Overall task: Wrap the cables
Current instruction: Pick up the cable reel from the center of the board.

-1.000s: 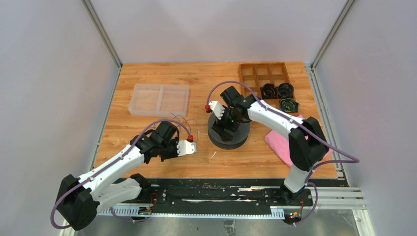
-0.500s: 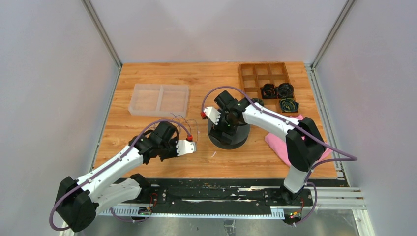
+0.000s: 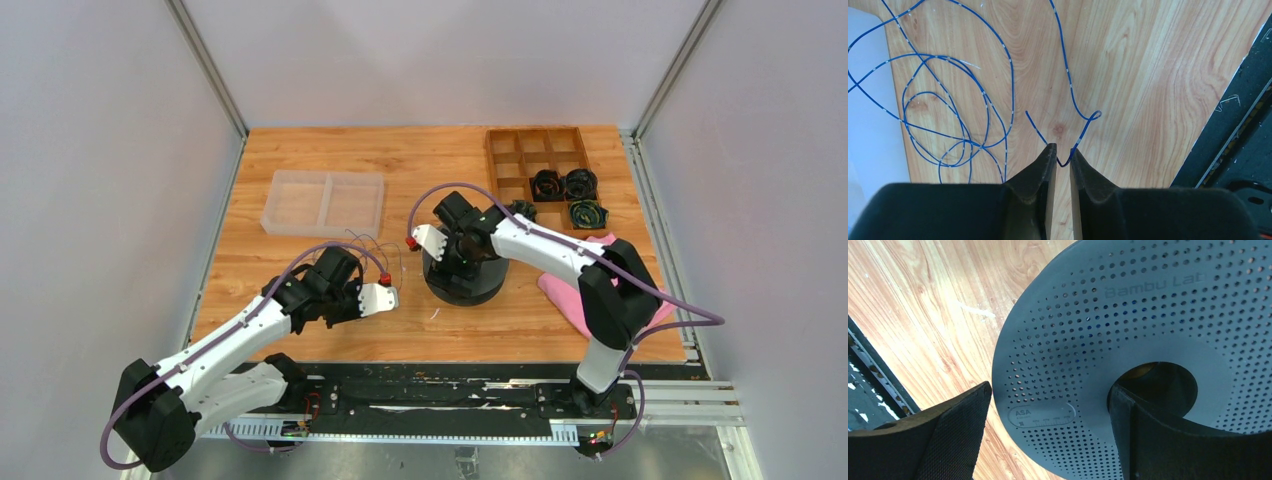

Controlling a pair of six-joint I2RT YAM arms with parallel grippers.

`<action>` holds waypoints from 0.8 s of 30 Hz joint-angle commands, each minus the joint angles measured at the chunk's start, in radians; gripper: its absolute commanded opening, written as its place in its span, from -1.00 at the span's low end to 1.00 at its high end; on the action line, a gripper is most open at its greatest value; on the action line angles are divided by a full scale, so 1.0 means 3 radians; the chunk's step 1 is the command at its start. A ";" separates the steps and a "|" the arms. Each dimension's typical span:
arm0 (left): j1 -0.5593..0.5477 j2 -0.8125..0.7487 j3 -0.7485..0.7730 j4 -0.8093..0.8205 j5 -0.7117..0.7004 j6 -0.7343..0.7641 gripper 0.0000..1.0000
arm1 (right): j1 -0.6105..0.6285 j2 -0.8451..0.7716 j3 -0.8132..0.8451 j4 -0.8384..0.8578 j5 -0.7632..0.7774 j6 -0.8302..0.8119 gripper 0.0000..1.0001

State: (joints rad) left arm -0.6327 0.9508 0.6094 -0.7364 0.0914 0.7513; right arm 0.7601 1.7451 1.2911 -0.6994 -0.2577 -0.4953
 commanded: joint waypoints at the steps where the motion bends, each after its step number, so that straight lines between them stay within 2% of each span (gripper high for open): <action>1: -0.0029 0.0011 0.0100 -0.0006 -0.0025 -0.0058 -0.59 | 0.0150 -0.0060 -0.0157 0.0022 0.0148 -0.0103 0.70; 8: -0.0030 0.0025 0.0111 -0.0010 0.0005 -0.0100 -0.55 | 0.0191 -0.0062 -0.0221 0.0151 0.0367 -0.0115 0.67; 15: -0.0031 -0.0046 0.0059 -0.0026 0.0025 -0.0051 -0.42 | 0.0187 -0.0212 -0.0115 0.0119 0.0315 -0.0085 0.13; 19: -0.0028 -0.0073 0.0063 -0.0145 -0.0032 0.0025 -0.30 | 0.0174 -0.0298 -0.0036 0.0076 0.0184 -0.0050 -0.10; 24: -0.0031 -0.0146 0.0115 -0.0403 -0.0128 0.0152 -0.06 | 0.0117 -0.0362 0.0085 0.0027 0.0007 0.0017 -0.38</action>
State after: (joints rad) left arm -0.6327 0.9356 0.6170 -0.7803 0.0795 0.7544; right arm 0.8024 1.6878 1.2533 -0.6788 -0.2096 -0.5106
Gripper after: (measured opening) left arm 0.430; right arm 0.747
